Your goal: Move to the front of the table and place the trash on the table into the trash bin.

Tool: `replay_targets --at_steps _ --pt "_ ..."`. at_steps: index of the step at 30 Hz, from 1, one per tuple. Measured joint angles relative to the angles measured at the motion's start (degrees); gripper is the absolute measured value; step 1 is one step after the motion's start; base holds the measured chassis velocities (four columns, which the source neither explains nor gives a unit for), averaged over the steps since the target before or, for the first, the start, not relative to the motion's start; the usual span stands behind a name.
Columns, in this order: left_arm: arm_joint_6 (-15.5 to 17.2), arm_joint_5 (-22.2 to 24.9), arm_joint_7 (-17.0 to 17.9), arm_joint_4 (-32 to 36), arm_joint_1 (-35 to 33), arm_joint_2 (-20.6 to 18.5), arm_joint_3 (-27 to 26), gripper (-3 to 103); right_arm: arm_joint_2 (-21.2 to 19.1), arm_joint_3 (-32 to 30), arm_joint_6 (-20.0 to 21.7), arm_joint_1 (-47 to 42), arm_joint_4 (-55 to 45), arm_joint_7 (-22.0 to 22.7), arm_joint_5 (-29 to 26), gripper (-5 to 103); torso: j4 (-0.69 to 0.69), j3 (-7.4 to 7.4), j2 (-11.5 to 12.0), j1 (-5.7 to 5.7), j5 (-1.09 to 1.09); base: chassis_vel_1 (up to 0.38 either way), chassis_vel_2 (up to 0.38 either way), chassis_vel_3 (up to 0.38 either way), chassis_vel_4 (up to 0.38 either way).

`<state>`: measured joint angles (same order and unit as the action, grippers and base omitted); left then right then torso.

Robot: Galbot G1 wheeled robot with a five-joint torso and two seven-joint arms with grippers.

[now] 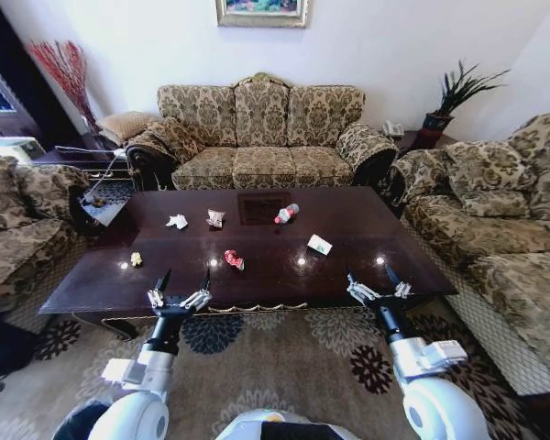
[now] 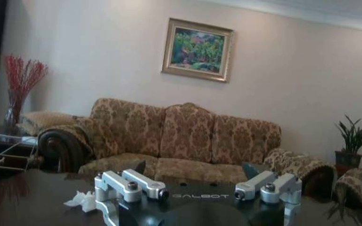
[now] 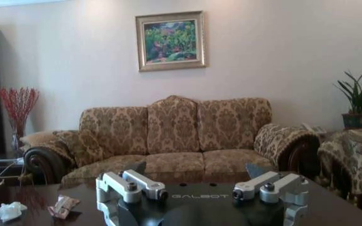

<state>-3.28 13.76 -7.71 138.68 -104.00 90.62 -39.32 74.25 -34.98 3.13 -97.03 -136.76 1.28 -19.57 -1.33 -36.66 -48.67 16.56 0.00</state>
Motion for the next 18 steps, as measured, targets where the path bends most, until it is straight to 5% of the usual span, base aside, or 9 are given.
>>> replay_targets --at_steps 6,11,18 --pt "-1.0 1.3 -1.1 -0.2 0.4 0.3 -0.1 103 -0.4 0.0 -0.5 0.4 0.0 0.6 -1.3 100 0.00 0.00 0.0 0.00 0.00 0.000 0.000 0.000 0.000" --pt "-1.9 1.0 -2.4 0.2 0.8 0.7 -0.3 94 -0.7 -0.1 0.1 0.4 0.0 0.9 -1.6 100 0.00 0.00 0.0 0.00 0.00 0.000 0.000 0.000 0.000" --pt "1.4 -1.8 -3.1 0.3 0.6 1.3 -0.5 90 0.6 0.0 0.7 0.0 0.8 -0.4 0.9 100 0.00 0.00 0.0 0.00 0.00 0.000 0.000 0.000 0.000"
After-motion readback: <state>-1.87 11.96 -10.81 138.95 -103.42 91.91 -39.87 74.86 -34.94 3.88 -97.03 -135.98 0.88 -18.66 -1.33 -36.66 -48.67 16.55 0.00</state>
